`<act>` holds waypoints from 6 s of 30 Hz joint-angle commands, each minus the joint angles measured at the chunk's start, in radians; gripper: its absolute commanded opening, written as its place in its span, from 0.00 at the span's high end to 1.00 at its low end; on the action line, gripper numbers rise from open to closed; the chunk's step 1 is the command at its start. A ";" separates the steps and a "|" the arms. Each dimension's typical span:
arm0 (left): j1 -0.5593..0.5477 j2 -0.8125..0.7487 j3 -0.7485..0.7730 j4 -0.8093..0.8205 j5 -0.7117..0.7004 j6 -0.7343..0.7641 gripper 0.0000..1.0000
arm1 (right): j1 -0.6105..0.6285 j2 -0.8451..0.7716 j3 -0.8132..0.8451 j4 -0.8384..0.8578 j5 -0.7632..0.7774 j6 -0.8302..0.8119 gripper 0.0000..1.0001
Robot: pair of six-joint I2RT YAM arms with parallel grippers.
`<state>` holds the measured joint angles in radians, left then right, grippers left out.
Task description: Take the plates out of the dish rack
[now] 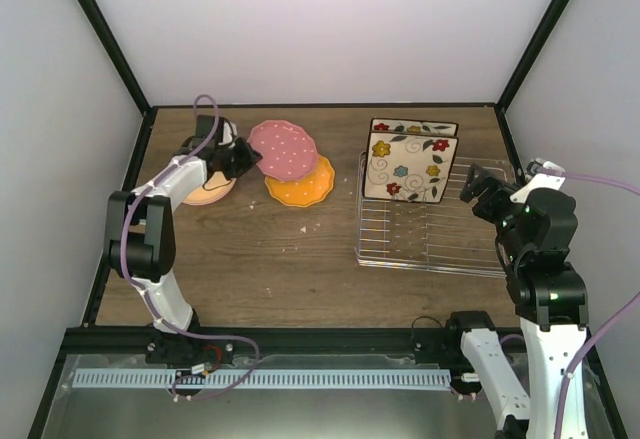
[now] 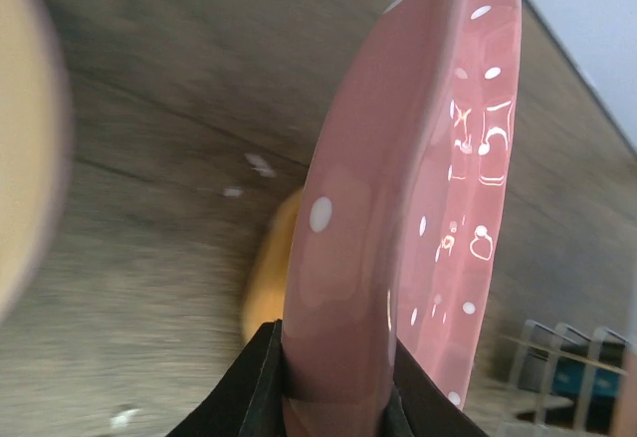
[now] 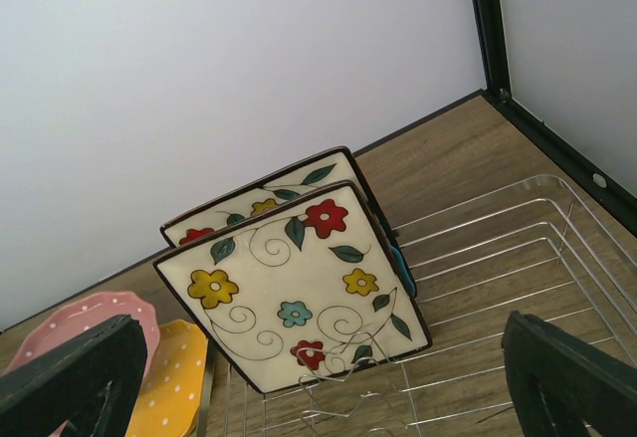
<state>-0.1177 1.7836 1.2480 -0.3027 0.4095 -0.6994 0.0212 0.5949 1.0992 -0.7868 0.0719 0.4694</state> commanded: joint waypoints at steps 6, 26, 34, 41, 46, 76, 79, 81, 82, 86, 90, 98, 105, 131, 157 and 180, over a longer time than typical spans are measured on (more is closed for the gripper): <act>-0.064 -0.010 -0.058 0.169 0.097 -0.083 0.96 | -0.006 -0.026 0.062 -0.046 0.041 0.011 0.00; -0.128 0.099 -0.056 0.168 0.094 -0.105 0.82 | -0.006 -0.004 0.091 -0.062 0.065 -0.005 0.00; -0.134 0.107 -0.063 0.103 0.062 -0.068 0.48 | -0.005 0.006 0.087 -0.054 0.070 -0.012 0.00; -0.141 0.102 -0.054 0.036 0.015 -0.040 0.20 | -0.006 0.018 0.084 -0.043 0.066 -0.022 0.00; -0.150 0.101 -0.022 -0.063 -0.046 -0.004 0.00 | -0.006 0.023 0.081 -0.040 0.064 -0.027 0.00; -0.236 0.007 0.300 -0.016 -0.171 0.329 0.00 | -0.006 -0.012 0.053 -0.068 0.078 -0.029 0.00; -0.255 0.101 0.452 0.134 0.197 0.498 0.00 | -0.006 -0.019 0.041 -0.057 0.073 -0.022 0.00; -0.283 0.188 0.592 0.093 0.363 0.649 0.01 | -0.006 -0.017 0.036 -0.048 0.066 -0.019 0.00; -0.296 0.228 0.656 0.065 0.429 0.704 0.02 | -0.006 -0.015 0.037 -0.045 0.062 -0.019 0.00; -0.330 0.297 0.719 0.031 0.572 0.875 0.11 | -0.006 -0.009 0.046 -0.047 0.063 -0.026 0.00; -0.374 0.310 0.677 -0.013 0.571 1.049 0.24 | -0.006 -0.019 0.054 -0.063 0.079 -0.028 0.00; -0.414 0.348 0.634 0.043 0.508 1.123 0.27 | -0.005 0.004 0.081 -0.084 0.089 -0.042 0.00; -0.434 0.390 0.635 0.067 0.484 1.141 0.29 | -0.006 0.012 0.097 -0.098 0.098 -0.043 0.00; -0.514 0.514 0.659 0.320 0.481 0.962 0.77 | -0.006 0.039 0.185 -0.193 0.120 -0.028 0.00; -0.522 0.240 0.665 0.463 0.373 0.740 0.96 | -0.006 0.027 0.129 -0.139 0.071 -0.040 0.00; -0.336 -0.048 0.596 0.571 0.222 0.332 0.96 | -0.005 0.054 0.042 -0.008 -0.002 -0.062 0.00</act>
<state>-0.5552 1.9213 1.8584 0.0208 0.6701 -0.2016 0.0212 0.6434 1.1545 -0.8402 0.0891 0.4225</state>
